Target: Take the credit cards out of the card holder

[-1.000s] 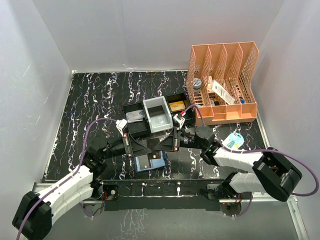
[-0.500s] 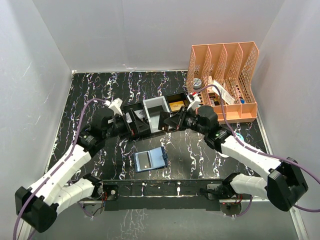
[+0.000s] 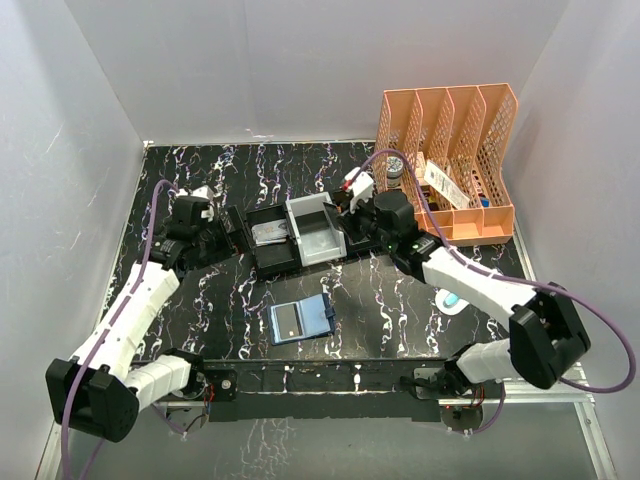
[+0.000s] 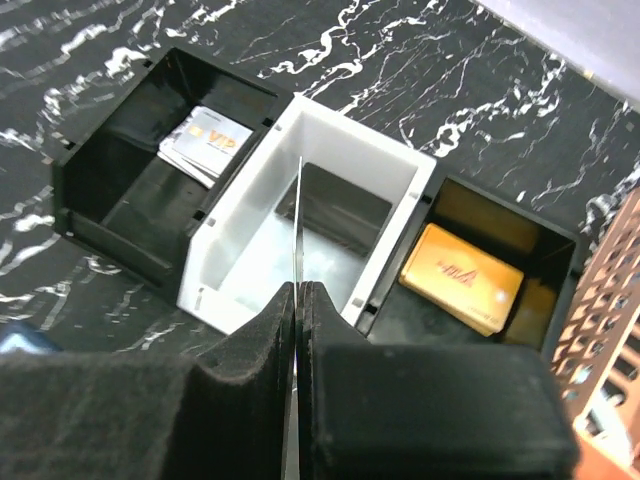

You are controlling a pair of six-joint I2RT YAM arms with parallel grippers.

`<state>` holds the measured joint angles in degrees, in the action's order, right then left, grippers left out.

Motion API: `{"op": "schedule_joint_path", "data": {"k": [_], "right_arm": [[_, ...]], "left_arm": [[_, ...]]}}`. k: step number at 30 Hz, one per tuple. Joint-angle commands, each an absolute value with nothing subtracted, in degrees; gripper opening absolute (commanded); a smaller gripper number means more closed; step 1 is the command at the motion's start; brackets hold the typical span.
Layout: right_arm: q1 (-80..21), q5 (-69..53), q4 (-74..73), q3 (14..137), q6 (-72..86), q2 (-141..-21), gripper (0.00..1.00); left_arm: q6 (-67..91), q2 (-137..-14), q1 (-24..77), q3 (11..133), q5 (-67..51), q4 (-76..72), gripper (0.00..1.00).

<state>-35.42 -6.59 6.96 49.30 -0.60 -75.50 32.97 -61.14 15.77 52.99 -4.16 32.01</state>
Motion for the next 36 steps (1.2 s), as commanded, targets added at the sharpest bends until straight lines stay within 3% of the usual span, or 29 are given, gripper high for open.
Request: {"op": "schedule_joint_path", "data": {"k": [1, 12, 19, 36], "right_arm": [[-35.7, -8.3, 7.9, 55.1, -17.4, -79.9, 0.0], [-36.3, -10.9, 5.3, 65.7, -27.6, -94.8, 0.0], [-36.4, -9.1, 9.8, 69.2, -34.2, -103.7, 0.0], [-36.6, -7.8, 15.8, 71.4, -49.2, -112.4, 0.0]], "left_arm": [[26.7, -62.9, 14.4, 55.6, 1.5, 34.0, 0.99], [22.6, -58.6, 14.3, 44.9, 7.4, 28.5, 0.99], [22.7, -59.0, 14.3, 45.4, 10.0, 27.5, 0.99], [22.1, -58.0, 14.2, 44.5, 10.1, 26.0, 0.99]]}}
